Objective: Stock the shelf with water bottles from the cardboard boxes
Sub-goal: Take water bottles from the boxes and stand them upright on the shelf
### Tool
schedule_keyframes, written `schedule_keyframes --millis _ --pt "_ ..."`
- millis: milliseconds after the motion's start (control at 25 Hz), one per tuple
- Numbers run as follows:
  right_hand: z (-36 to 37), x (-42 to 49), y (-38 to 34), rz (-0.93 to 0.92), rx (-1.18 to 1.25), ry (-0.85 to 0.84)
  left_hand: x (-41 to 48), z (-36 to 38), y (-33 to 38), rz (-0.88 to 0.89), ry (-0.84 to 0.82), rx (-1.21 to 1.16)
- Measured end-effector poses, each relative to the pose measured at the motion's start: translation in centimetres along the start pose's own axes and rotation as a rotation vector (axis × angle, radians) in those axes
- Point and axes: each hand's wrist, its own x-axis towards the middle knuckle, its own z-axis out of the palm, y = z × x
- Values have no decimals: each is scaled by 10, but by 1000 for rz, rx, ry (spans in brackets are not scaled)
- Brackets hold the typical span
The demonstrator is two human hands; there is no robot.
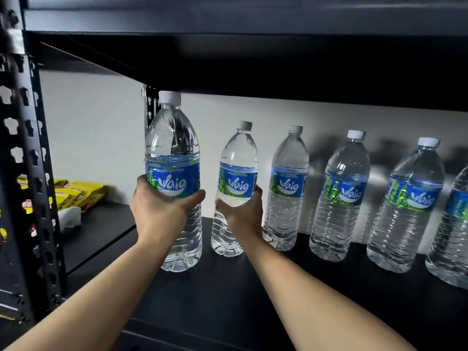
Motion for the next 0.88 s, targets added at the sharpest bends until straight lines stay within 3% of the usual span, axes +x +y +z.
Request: schedule_keyframes --millis 600,760,880 --pt "30 26 15 3 -50 44 9 -7 -3 28 2 10" --pt "21 11 17 68 -153 -66 7 -5 -6 25 -14 30" --pt "-4 -17 16 88 -443 -225 6 -2 -8 33 -19 48"
